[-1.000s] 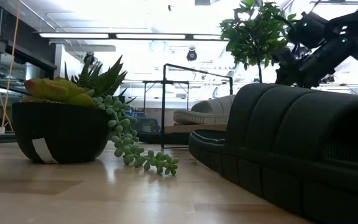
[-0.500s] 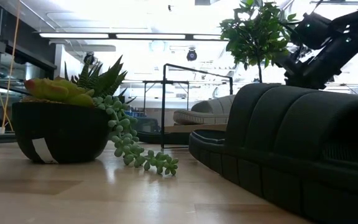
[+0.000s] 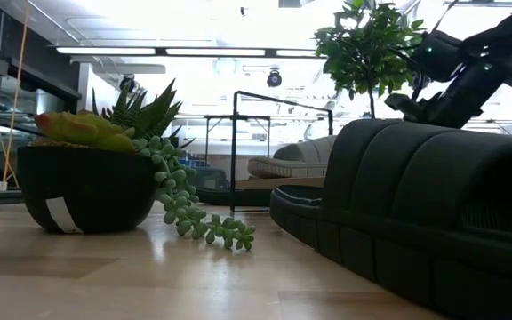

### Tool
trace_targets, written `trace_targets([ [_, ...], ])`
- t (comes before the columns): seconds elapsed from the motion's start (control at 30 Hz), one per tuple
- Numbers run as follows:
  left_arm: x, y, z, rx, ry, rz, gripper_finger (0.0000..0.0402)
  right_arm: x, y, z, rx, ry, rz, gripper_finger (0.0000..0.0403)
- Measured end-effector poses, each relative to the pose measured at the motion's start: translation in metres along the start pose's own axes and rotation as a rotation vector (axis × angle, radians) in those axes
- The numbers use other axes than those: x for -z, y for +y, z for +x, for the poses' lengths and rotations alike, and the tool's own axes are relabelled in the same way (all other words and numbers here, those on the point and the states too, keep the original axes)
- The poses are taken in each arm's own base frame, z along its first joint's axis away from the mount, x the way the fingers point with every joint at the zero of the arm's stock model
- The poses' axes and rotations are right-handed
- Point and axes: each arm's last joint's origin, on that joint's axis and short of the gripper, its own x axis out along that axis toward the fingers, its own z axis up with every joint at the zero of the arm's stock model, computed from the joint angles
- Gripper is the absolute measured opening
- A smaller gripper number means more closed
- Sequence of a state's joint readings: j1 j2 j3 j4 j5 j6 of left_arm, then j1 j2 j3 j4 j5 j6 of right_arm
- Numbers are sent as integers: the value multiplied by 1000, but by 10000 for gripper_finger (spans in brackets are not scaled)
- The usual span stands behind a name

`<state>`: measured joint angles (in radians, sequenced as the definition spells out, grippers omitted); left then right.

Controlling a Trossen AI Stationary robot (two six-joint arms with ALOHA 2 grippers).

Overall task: Pick and place slides into the shelf
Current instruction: Put the top gray slide on the shelf

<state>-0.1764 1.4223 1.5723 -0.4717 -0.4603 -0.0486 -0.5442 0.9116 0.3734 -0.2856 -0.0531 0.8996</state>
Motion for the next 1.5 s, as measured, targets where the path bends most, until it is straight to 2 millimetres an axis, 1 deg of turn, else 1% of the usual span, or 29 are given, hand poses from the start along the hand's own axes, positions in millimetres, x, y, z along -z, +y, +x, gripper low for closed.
trace_targets([
  [0.73,0,-1,0,24,3,1,101,-1,0,0,7,-21,37,2],
  [1.03,0,-1,0,25,4,1,101,0,0,10,13,25,40,2],
  [1.27,0,-1,0,35,4,1,101,-4,7,16,-80,31,20,2],
  [1.5,0,-1,0,35,5,1,101,-2,5,18,-57,47,27,2],
])
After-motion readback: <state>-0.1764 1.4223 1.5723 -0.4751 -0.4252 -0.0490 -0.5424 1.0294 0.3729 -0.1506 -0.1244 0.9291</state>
